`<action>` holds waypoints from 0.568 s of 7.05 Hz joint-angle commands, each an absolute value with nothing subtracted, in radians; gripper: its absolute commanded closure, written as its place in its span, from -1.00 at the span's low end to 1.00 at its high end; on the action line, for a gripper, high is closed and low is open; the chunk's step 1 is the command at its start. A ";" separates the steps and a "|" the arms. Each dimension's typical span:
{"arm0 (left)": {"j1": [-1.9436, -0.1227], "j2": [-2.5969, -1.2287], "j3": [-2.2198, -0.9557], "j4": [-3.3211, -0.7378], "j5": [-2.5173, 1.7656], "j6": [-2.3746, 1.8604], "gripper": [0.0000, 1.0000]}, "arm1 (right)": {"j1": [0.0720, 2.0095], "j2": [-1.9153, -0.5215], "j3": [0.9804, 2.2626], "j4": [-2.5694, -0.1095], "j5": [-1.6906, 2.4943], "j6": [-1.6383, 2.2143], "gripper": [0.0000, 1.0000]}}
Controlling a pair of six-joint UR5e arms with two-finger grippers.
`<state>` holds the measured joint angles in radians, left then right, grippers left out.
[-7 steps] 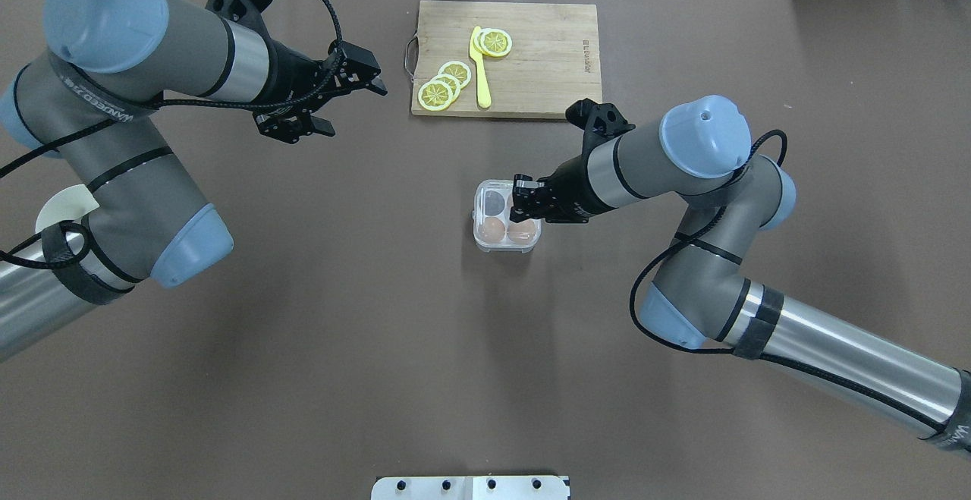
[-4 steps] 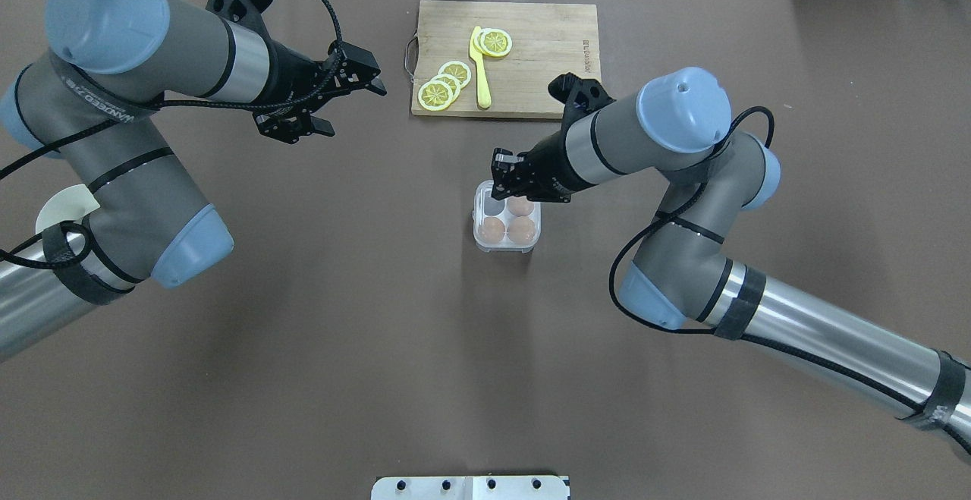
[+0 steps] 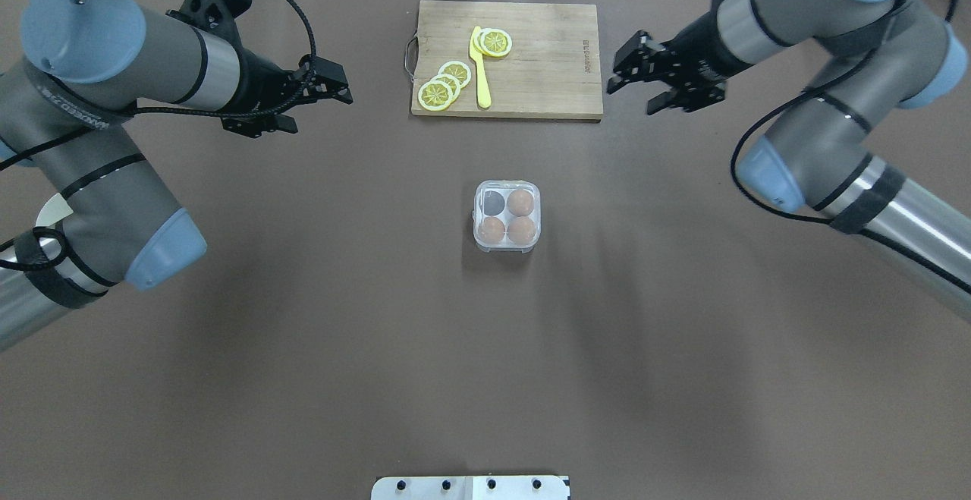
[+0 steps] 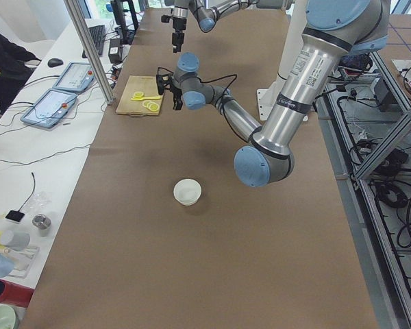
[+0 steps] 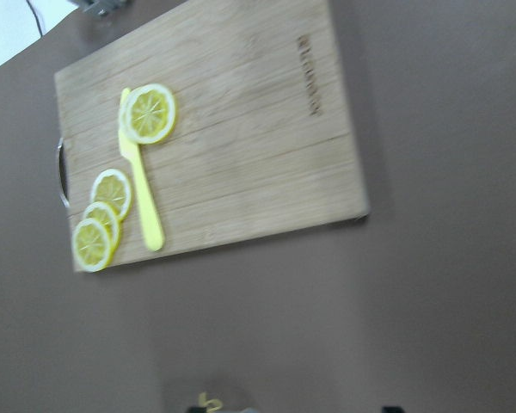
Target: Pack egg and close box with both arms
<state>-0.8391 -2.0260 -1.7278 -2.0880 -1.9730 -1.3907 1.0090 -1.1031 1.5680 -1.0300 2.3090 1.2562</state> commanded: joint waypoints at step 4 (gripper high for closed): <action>-1.302 -1.886 -1.826 -1.504 -2.086 -0.312 -0.95 | 1.365 -1.323 1.566 -1.506 2.289 0.220 -1.00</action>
<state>-1.1462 -1.9221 -1.8157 -1.6456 -2.0646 -0.5885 1.3009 -1.2710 1.5690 -1.4206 2.3243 0.4558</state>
